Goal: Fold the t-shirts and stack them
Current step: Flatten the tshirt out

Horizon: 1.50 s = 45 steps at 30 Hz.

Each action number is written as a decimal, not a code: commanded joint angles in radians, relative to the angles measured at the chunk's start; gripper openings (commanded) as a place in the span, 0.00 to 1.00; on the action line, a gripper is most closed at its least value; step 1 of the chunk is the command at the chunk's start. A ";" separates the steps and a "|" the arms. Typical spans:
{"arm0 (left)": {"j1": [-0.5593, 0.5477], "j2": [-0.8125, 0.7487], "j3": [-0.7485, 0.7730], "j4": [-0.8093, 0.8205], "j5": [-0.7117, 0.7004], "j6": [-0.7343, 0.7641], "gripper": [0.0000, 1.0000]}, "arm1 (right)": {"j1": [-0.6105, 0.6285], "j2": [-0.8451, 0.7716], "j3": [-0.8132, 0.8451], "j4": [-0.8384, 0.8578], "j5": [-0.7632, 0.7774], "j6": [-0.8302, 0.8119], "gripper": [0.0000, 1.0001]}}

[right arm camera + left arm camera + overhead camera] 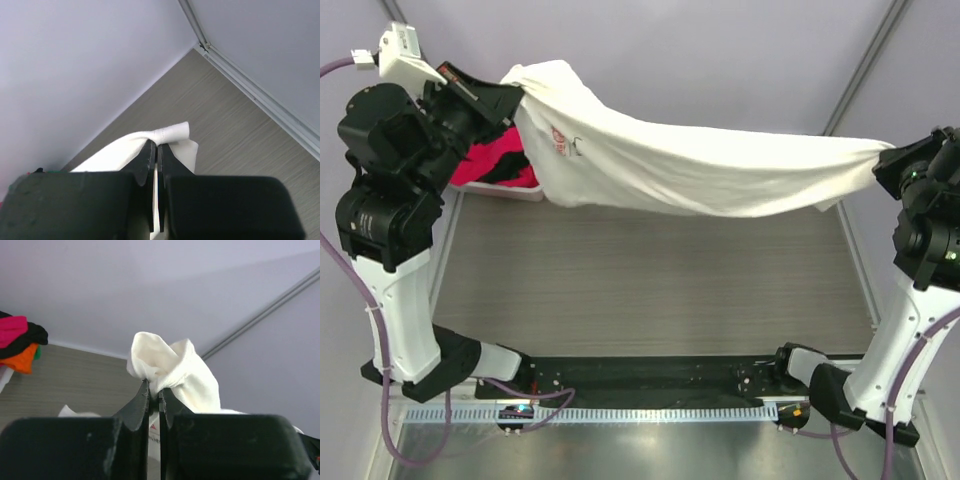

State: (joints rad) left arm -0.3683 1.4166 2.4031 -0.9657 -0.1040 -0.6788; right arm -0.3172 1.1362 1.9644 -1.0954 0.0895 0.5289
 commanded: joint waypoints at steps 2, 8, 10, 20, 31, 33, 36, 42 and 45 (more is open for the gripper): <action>0.165 0.192 -0.009 -0.061 0.079 -0.057 0.07 | -0.002 0.311 0.117 -0.073 -0.005 -0.020 0.07; 0.264 0.599 0.042 -0.080 0.302 -0.078 0.70 | 0.035 0.720 0.238 -0.133 -0.099 -0.067 0.72; 0.261 0.682 0.045 -0.136 0.329 -0.059 0.81 | 0.053 0.717 0.172 -0.117 -0.053 -0.075 0.76; 0.255 0.270 -0.559 -0.007 0.123 0.011 1.00 | 0.116 0.297 -0.503 0.136 -0.117 -0.018 0.91; 0.243 -0.180 -1.272 0.154 0.184 0.012 0.98 | 0.464 0.296 -0.943 0.376 -0.120 0.112 0.90; 0.241 -0.224 -1.352 0.153 0.188 0.018 0.98 | 0.466 0.284 -0.961 0.374 -0.044 0.120 0.89; 0.239 -0.317 -1.433 0.145 0.194 0.019 0.97 | 0.464 0.238 -1.033 0.374 0.045 0.158 0.86; 0.239 -0.482 -1.515 0.099 0.188 0.008 0.96 | 0.464 0.073 -1.220 0.384 0.098 0.272 0.77; 0.238 -0.553 -1.547 0.079 0.165 0.012 0.96 | 0.466 0.004 -1.283 0.385 0.118 0.313 0.67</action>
State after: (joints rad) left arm -0.1268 0.9154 0.8814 -0.8722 0.0570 -0.6765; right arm 0.1474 1.1950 0.7155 -0.7311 0.1432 0.7628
